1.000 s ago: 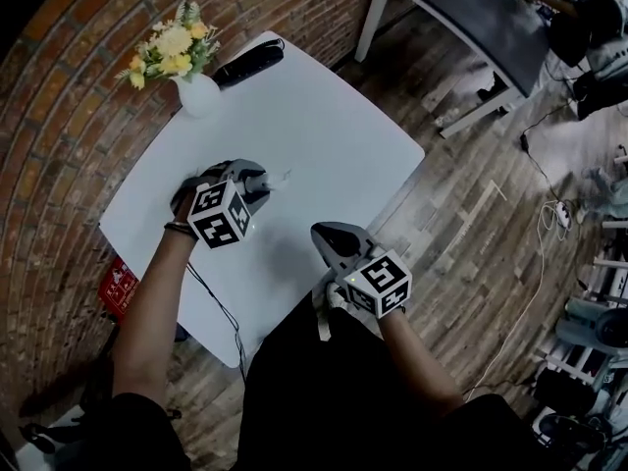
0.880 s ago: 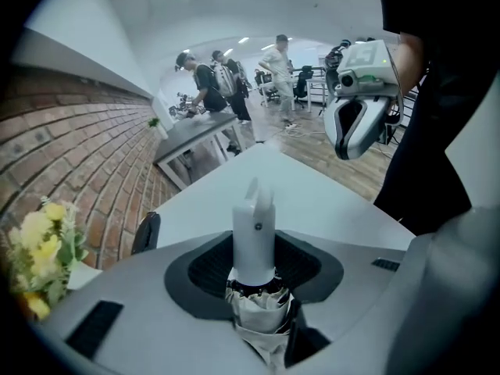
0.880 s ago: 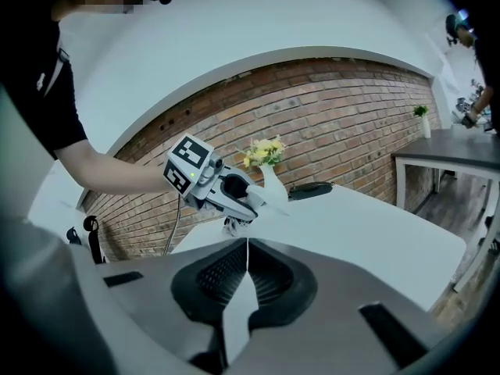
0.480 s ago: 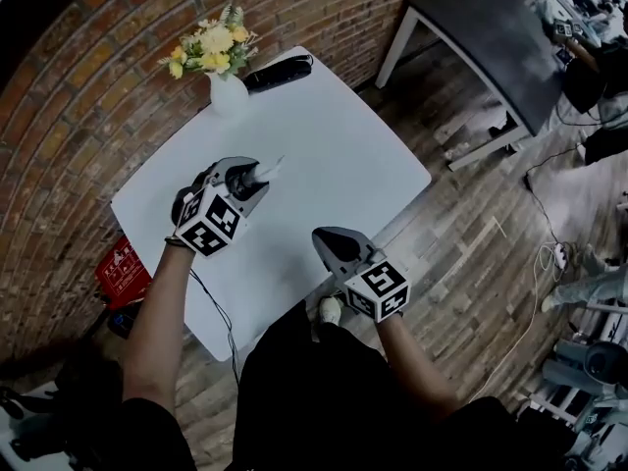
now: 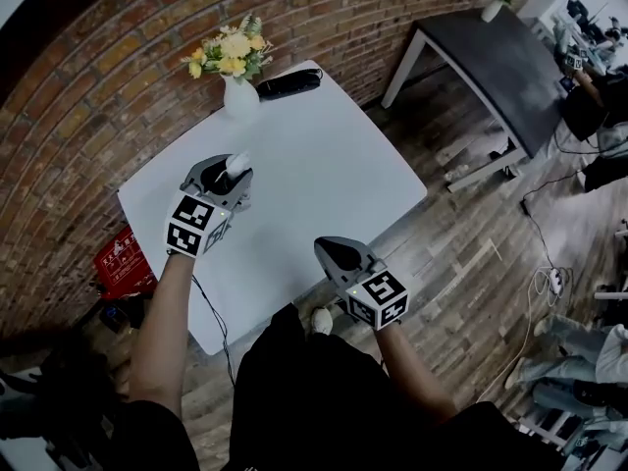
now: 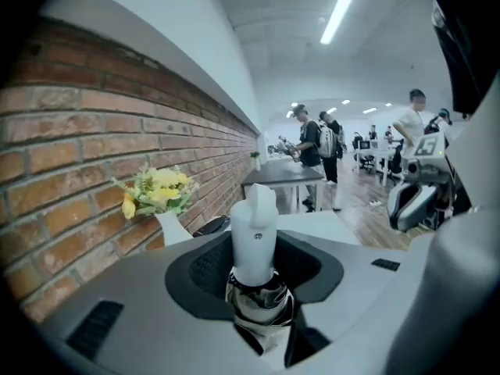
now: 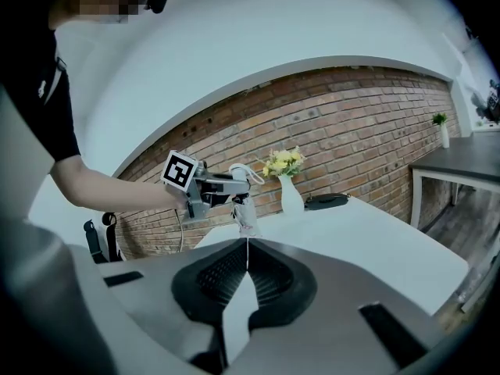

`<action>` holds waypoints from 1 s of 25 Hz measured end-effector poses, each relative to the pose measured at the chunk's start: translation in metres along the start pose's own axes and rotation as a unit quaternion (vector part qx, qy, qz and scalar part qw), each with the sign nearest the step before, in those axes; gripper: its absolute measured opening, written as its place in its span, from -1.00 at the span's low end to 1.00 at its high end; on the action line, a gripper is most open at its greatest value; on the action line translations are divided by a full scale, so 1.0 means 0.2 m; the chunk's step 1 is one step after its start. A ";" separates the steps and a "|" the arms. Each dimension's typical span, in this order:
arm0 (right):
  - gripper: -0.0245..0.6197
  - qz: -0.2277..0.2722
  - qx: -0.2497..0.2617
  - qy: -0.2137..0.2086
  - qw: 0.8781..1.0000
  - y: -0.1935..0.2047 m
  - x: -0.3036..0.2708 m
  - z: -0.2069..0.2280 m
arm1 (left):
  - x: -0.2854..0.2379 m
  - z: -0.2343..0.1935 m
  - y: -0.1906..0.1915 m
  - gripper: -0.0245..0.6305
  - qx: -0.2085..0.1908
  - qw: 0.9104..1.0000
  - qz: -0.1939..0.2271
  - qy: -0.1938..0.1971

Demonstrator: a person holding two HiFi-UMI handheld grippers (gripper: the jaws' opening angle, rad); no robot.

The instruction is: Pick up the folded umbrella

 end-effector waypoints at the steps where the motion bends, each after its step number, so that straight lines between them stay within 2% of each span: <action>1: -0.85 0.000 0.001 -0.001 1.000 0.01 0.01 0.00 | 0.02 -0.01 0.00 -0.42 0.020 1.000 0.008 -0.001; 4: -0.85 0.001 0.004 -0.005 1.000 0.02 0.06 -0.02 | 0.07 0.02 0.00 -0.42 0.048 0.999 0.023 -0.008; 11: -0.85 0.011 0.012 -0.023 1.000 0.05 0.19 -0.09 | 0.23 0.19 -0.02 -0.42 0.057 0.997 0.042 -0.025; 16: -0.85 0.030 0.024 -0.042 0.998 0.02 0.30 -0.14 | 0.39 0.31 -0.04 -0.42 0.094 0.993 0.063 -0.037; 25: -0.85 0.048 0.047 -0.077 0.995 -0.02 0.38 -0.25 | 0.68 0.46 -0.11 -0.42 0.125 0.986 0.098 -0.058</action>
Point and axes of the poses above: the fingertips, and each gripper's own axes: x backward along the fingers, z to its right, y out of its underside, the point moved 3 cm from there along x, backward along the fingers, and after that the axes turned 10 degrees about -z, right-handed, at the moved point
